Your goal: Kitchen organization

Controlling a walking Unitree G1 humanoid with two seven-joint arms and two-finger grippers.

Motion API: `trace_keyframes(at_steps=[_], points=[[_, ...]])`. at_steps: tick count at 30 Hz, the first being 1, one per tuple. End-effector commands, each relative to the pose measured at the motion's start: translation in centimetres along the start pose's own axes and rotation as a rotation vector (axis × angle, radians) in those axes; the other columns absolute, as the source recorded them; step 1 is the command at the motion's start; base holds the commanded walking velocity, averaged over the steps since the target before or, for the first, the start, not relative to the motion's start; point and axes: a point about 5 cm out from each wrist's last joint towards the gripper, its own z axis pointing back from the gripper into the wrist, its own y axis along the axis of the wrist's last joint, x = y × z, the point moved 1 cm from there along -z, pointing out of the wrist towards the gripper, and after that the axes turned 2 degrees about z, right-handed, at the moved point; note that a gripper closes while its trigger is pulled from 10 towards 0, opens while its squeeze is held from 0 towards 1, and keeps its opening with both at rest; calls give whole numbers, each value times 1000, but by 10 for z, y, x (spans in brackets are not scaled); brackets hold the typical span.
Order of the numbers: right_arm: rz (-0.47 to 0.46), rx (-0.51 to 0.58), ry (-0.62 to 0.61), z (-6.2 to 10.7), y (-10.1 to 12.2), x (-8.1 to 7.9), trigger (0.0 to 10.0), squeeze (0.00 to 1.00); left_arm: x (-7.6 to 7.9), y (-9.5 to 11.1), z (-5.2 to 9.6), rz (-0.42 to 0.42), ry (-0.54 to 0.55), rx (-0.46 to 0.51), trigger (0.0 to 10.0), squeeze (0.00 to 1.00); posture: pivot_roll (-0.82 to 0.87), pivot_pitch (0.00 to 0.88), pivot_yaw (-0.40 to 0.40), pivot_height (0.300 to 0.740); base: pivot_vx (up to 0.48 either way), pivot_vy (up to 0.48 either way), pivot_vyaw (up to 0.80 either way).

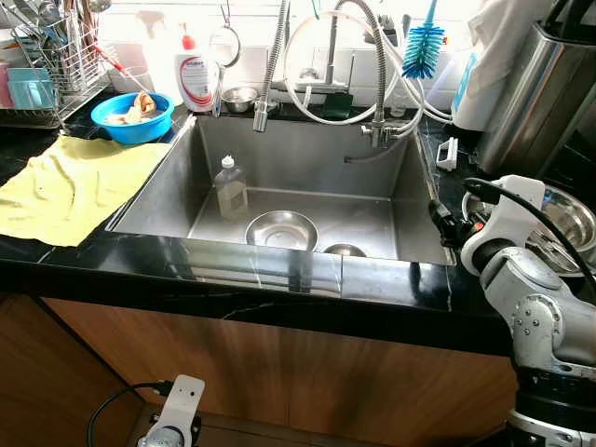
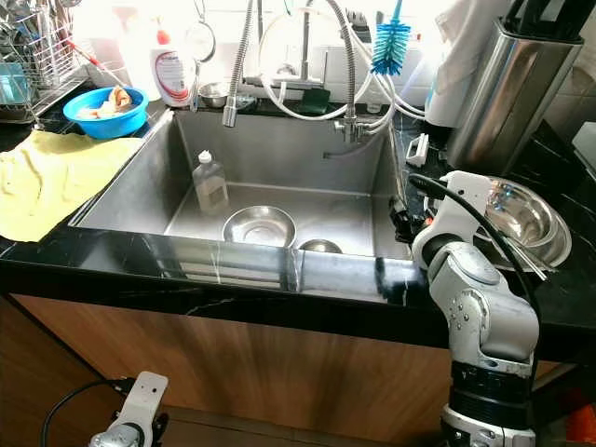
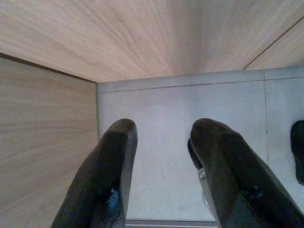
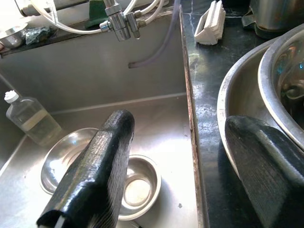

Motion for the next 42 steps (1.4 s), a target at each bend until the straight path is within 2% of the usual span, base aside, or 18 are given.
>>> trace_keyframes(at_steps=[1, 14, 21, 25, 29, 31, 34, 35, 36, 40, 42], points=[[0, 26, 25, 0, 7, -7, 10000, 0, -3, -8, 1, -5, 5, -34, 10000, 0, -177, 0, 1, 740, 0, 0, 0], [28, 35, -20, 5, 5, -1, 10000, 0, -3, -9, 1, -10, -2, -38, 10000, 0, -182, 0, 6, 740, 0, 0, 0], [40, 80, -30, 8, 10, -1, 10000, 0, -3, -9, 1, -12, -2, -39, 10000, 0, -183, 0, 7, 740, 0, 0, 0], [105, 107, 27, 8, 11, -9, 10000, 0, -3, -10, 1, -14, -4, -40, 10000, 0, -183, 0, 7, 740, 0, 0, 0], [170, 148, 127, 11, 10, -26, 10000, 0, -2, -10, 1, -14, -2, -40, 10000, 0, -181, 0, 7, 740, 0, 0, 0], [286, 222, 171, 16, 16, -36, 10000, 0, -2, -9, 1, -14, -3, -40, 10000, 0, -183, 0, 7, 740, 0, 0, 0], [275, 346, 148, 25, 30, -38, 10000, 0, -2, -9, 1, -12, -4, -41, 10000, 0, -183, 0, 7, 740, 0, 0, 0], [292, 452, 101, 35, 43, -37, 10000, 0, -2, -9, 1, -11, -5, -41, 10000, 0, -188, 0, 9, 740, 0, 0, 0], [300, 505, 67, 40, 49, -34, 10000, 0, -2, -9, 1, -12, -7, -41, 10000, 0, -191, 0, 9, 740, 0, 0, 0], [309, 626, -36, 60, 56, -26, 10000, 0, -1, -9, 1, -15, -10, -41, 10000, 0, -192, 0, 9, 740, 0, 0, 0], [313, 682, -118, 77, 52, -16, 10000, 0, -1, -8, 1, -19, -11, -39, 10000, 0, -195, 0, 10, 740, 0, 0, 0]])
